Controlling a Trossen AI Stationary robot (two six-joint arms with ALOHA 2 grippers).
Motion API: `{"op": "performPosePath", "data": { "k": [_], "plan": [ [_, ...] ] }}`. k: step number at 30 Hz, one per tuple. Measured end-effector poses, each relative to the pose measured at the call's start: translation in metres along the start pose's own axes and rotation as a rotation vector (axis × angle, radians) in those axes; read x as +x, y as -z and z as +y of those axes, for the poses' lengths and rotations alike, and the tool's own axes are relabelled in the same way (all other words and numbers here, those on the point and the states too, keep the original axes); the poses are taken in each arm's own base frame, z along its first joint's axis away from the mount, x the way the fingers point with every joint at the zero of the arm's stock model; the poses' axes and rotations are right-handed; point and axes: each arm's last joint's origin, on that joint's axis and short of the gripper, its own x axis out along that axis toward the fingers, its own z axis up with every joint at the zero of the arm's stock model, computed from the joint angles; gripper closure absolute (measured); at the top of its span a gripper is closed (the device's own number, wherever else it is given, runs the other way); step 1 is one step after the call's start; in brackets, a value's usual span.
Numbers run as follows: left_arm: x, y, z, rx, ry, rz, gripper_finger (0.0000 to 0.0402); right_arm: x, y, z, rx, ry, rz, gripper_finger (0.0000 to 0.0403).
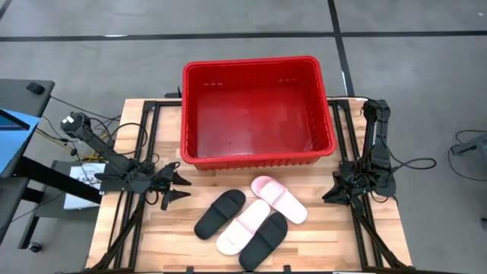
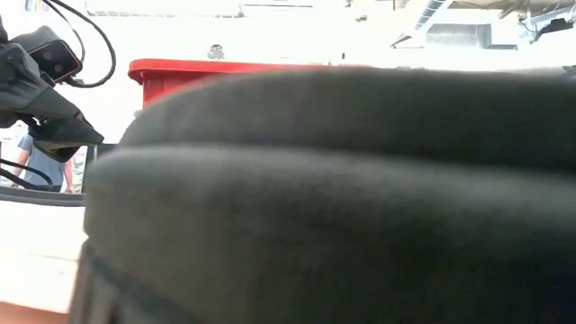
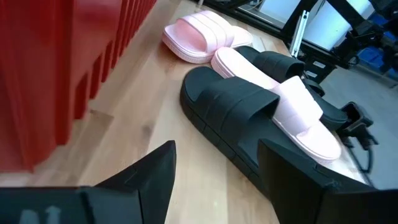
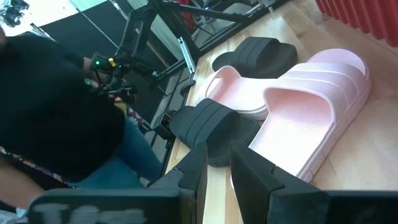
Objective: Pick and place slides into bin
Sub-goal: Put the left black slide into the basket
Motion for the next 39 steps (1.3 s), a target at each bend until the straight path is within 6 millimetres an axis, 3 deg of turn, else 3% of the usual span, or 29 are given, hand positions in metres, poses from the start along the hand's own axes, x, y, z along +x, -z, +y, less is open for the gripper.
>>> {"op": "performPosePath", "data": {
  "k": [9,15,19,28,39],
  "plan": [
    [-0.001,-0.001,-0.006,-0.159,0.131,0.117,0.0186,0.000,0.000,0.000,0.000,0.000,0.000,0.0343],
    [-0.007,-0.021,-0.028,-0.356,0.363,0.267,0.0186,0.000,0.000,0.000,0.000,0.000,0.000,0.0343],
    [-0.011,-0.039,-0.043,-0.371,0.440,0.278,0.0186,0.000,0.000,0.000,0.000,0.000,0.000,0.0343],
    [-0.009,-0.052,-0.079,-0.074,0.528,0.340,0.0186,0.000,0.000,0.000,0.000,0.000,0.000,0.0343],
    [0.010,-0.046,-0.123,0.447,0.406,0.581,0.0186,0.000,0.000,0.000,0.000,0.000,0.000,0.0343]
  ]
}}
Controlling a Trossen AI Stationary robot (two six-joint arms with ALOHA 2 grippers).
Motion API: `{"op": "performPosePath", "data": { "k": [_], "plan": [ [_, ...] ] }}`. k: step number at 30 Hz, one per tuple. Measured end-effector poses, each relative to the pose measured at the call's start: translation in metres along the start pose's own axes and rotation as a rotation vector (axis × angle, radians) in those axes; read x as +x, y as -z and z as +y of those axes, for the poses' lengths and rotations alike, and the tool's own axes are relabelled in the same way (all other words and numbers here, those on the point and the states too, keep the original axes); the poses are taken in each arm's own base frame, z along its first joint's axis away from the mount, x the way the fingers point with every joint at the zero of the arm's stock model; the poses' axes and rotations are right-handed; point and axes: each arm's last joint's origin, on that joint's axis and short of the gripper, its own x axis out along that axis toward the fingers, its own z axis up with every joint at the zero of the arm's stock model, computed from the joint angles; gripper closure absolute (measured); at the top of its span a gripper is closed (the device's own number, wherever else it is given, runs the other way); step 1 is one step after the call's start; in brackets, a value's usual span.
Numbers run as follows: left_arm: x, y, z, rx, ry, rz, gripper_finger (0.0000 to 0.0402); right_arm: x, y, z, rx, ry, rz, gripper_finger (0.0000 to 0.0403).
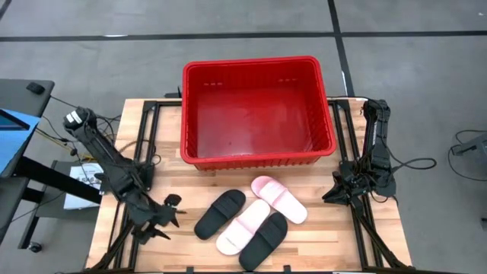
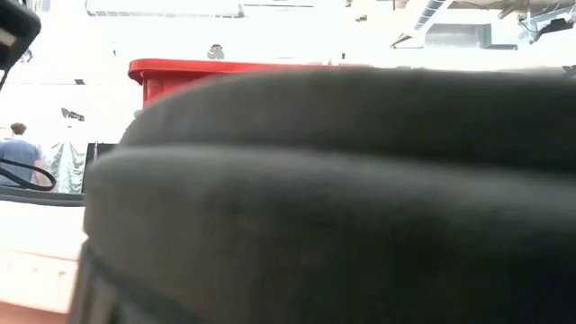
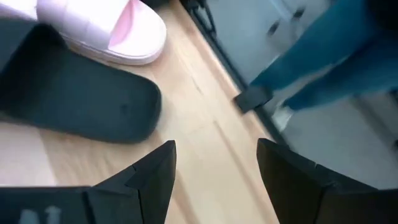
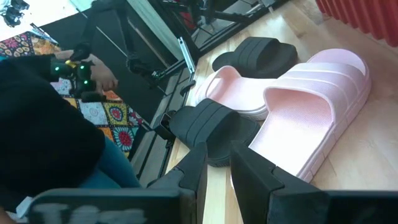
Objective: Pick and place slides into bin
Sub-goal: Put the left black slide into the basket
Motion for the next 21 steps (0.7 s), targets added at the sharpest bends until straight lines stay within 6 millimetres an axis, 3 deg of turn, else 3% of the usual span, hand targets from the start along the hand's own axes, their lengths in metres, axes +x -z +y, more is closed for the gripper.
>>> {"op": "performPosePath", "data": {
  "k": [9,14,21],
  "plan": [
    [0.026,-0.030,-0.010,0.365,-0.189,0.117,0.0186,0.000,0.000,0.000,0.001,0.000,0.000,0.0343],
    [0.049,-0.031,-0.010,0.537,-0.254,0.244,0.0186,0.000,0.000,0.000,0.000,0.000,0.000,0.0343],
    [0.089,-0.026,-0.009,0.602,-0.328,0.387,0.0186,0.000,0.000,0.000,0.000,0.000,0.000,0.0343]
  ]
}}
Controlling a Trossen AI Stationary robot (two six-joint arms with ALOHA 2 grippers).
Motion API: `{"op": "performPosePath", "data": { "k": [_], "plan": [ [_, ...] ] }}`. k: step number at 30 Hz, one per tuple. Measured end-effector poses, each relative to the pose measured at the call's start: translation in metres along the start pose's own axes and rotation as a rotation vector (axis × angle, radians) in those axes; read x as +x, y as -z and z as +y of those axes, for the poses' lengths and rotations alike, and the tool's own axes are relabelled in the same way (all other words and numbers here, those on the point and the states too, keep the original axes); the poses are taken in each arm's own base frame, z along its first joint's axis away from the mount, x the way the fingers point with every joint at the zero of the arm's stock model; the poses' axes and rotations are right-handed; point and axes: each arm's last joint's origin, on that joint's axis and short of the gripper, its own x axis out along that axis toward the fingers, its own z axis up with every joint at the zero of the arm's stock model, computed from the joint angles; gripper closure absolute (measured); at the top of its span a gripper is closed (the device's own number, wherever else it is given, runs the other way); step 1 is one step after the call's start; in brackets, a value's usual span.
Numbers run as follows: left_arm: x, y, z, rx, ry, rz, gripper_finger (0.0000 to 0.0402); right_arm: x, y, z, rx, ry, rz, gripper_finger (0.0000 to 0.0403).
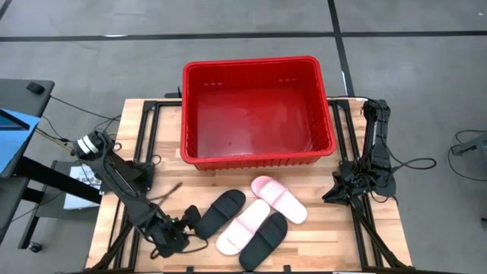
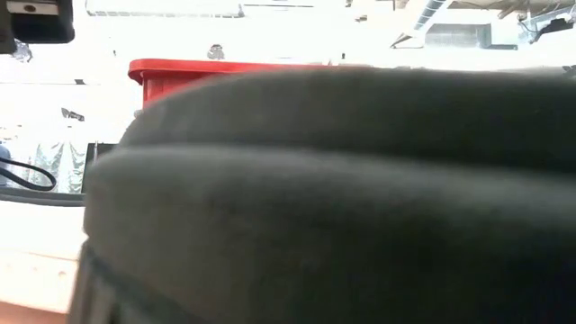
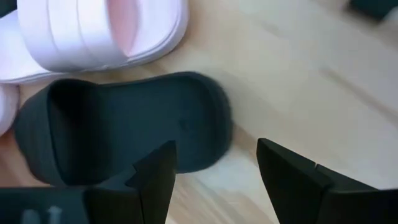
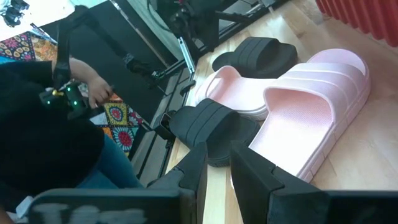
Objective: Pick and place slides into bin
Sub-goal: Put the left black slide into the basket
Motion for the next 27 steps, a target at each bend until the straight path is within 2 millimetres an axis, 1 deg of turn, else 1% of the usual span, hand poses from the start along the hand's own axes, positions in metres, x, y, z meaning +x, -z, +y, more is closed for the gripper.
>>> {"op": "performPosePath", "data": {
  "k": [4,11,16,22,27],
  "plan": [
    [0.014,-0.008,0.000,0.018,-0.046,0.070,0.0186,0.000,0.000,0.000,0.000,0.000,0.000,0.0343],
    [0.032,-0.017,-0.005,-0.008,0.010,0.127,0.0186,0.000,0.000,0.000,0.000,0.000,0.000,0.0343],
    [0.038,-0.017,-0.007,-0.010,0.025,0.139,0.0186,0.000,0.000,0.000,0.000,0.000,0.000,0.0343],
    [0.038,-0.020,-0.005,-0.021,-0.011,0.113,0.0186,0.000,0.000,0.000,0.001,0.000,0.000,0.0343],
    [0.039,-0.020,-0.002,-0.025,-0.005,0.110,0.0186,0.000,0.000,0.000,0.000,0.000,0.000,0.0343]
  ]
}}
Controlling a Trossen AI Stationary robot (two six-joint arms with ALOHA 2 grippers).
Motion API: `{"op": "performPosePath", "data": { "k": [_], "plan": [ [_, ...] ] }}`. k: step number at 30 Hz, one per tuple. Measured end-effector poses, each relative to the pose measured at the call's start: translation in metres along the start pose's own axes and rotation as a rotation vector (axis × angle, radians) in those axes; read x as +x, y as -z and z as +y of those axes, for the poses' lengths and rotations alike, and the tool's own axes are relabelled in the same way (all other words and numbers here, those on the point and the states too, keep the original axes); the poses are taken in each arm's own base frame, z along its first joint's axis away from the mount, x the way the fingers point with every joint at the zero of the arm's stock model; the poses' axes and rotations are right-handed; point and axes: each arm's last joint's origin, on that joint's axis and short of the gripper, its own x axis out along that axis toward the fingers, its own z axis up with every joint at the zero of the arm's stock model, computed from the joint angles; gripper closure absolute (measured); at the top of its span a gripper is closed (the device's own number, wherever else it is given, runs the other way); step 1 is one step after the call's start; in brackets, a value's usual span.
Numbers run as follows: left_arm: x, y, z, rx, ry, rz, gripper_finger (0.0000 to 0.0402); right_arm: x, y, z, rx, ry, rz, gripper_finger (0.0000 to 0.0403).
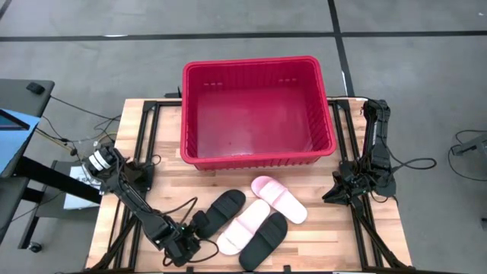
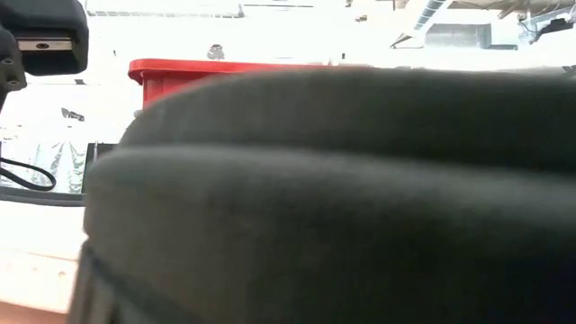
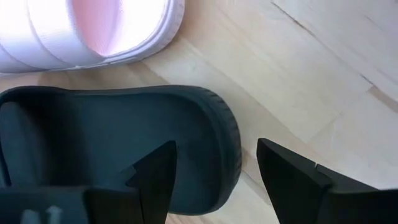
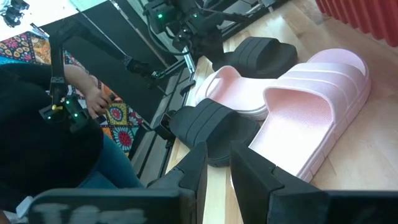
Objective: Pick and place slides into bin
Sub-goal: Put the left black slide into the basket
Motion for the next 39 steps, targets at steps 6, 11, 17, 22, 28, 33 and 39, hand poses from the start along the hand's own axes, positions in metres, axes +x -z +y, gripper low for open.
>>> {"op": "performPosePath", "data": {
  "k": [6,11,17,22,28,33,39],
  "plan": [
    [0.001,0.000,0.003,-0.012,0.005,0.003,0.0186,0.000,0.000,0.000,0.000,0.000,0.000,0.0343],
    [0.001,0.000,0.003,-0.022,0.014,0.003,0.0186,0.000,0.000,0.000,0.000,0.000,0.000,0.0343],
    [0.010,0.011,-0.001,-0.038,0.026,0.010,0.0186,0.000,0.000,0.000,0.000,0.000,0.000,0.0343],
    [0.016,0.020,-0.004,-0.059,-0.005,-0.003,0.0198,0.000,0.000,0.000,0.000,0.000,0.000,0.0343],
    [0.019,0.022,-0.004,-0.078,-0.030,0.000,0.0284,0.000,0.000,0.000,0.000,0.000,0.000,0.0343],
    [0.019,0.020,-0.004,-0.166,-0.029,-0.025,0.0383,0.000,0.000,0.000,0.000,0.000,0.000,0.0343],
    [0.019,0.019,-0.005,-0.226,-0.013,-0.039,0.0386,0.000,0.000,0.000,0.001,0.000,0.000,0.0343]
  ]
}}
